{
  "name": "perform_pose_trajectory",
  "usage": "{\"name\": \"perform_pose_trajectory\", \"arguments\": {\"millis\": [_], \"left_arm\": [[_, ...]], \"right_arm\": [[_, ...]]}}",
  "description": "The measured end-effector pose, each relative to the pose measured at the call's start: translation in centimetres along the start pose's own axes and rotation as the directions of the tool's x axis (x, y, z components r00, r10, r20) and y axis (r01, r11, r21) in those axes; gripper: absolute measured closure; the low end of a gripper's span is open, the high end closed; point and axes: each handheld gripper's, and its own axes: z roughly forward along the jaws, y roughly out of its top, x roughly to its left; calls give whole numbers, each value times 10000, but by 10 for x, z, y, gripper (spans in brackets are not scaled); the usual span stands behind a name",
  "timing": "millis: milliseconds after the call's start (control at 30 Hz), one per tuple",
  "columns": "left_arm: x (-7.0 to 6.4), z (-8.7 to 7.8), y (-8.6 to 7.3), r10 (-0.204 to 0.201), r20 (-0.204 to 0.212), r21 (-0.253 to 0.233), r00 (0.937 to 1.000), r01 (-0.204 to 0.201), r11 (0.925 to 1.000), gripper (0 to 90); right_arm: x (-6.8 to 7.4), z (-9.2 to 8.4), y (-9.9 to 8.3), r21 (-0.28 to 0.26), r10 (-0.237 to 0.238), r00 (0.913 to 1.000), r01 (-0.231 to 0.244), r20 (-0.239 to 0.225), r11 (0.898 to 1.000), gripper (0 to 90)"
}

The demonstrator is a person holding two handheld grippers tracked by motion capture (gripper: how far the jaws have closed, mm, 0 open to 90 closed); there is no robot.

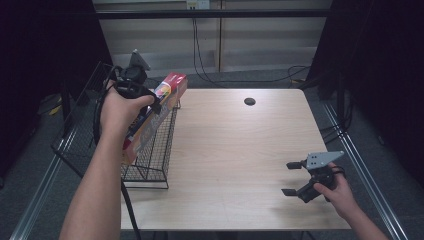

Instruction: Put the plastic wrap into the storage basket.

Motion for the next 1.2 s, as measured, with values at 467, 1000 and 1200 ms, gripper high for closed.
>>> {"name": "perform_pose_trajectory", "arguments": {"millis": [467, 1000, 1200], "left_arm": [[17, -10, -5, -383, -234, -5, 9990, 383, 9993, 454], [33, -23, -14, -803, -555, -86, 9952, 799, 9968, 454], [41, -28, -17, -1033, -676, -151, 9924, 1025, 9946, 454]], "right_arm": [[0, 0, 0, -9, -24, 10000, 24, 83, 10000, 31], [0, 0, 0, -7, -39, 9999, 39, 97, 10000, 31], [1, 1, 0, 33, 22, 10000, -22, 42, 10000, 31]]}}
